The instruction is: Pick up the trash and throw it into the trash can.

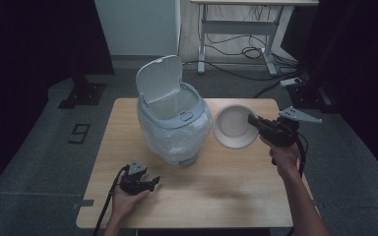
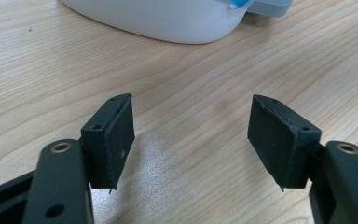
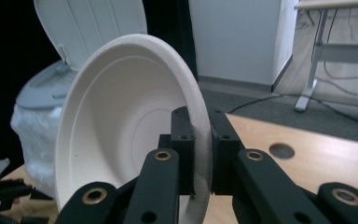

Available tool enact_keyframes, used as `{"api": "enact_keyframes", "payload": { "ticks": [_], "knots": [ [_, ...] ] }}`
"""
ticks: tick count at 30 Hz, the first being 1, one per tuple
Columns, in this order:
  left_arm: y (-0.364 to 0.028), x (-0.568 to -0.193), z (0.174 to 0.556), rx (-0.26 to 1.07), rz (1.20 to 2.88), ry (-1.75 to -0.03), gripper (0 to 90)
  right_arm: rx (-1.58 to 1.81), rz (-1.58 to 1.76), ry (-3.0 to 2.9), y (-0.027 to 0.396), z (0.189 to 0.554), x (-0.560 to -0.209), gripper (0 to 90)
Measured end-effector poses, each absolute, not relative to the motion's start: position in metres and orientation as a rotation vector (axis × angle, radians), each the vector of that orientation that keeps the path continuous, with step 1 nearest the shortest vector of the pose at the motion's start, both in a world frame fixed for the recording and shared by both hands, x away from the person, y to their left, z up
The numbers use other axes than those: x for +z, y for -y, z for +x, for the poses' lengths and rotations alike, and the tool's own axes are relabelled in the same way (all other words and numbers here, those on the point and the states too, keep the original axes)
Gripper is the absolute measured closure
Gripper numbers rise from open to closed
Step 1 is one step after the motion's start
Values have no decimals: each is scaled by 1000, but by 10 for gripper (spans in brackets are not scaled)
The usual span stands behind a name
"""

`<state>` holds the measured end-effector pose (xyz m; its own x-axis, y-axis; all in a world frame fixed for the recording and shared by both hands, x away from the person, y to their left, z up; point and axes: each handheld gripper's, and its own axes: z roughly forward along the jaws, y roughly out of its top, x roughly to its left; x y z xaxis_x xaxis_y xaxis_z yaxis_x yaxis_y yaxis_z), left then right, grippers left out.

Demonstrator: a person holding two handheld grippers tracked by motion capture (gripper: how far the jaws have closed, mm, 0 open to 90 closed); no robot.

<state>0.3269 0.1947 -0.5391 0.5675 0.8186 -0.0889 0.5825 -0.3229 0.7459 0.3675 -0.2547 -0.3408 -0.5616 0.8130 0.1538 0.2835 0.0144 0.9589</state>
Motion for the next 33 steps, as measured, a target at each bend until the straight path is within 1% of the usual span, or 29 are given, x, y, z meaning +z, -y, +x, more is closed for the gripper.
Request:
{"api": "enact_keyframes", "payload": {
  "ticks": [4,16,33],
  "knots": [
    [-195,-538,327,367,2008,-1116,320,1586,1102,-1843,245,368,-328,826],
    [-195,-537,327,386,1992,-1124,331,1625,1010,-1852,219,367,-295,826],
    [-196,-540,328,377,1999,-1138,328,1645,981,-1854,202,372,-282,826]
  ]
}}
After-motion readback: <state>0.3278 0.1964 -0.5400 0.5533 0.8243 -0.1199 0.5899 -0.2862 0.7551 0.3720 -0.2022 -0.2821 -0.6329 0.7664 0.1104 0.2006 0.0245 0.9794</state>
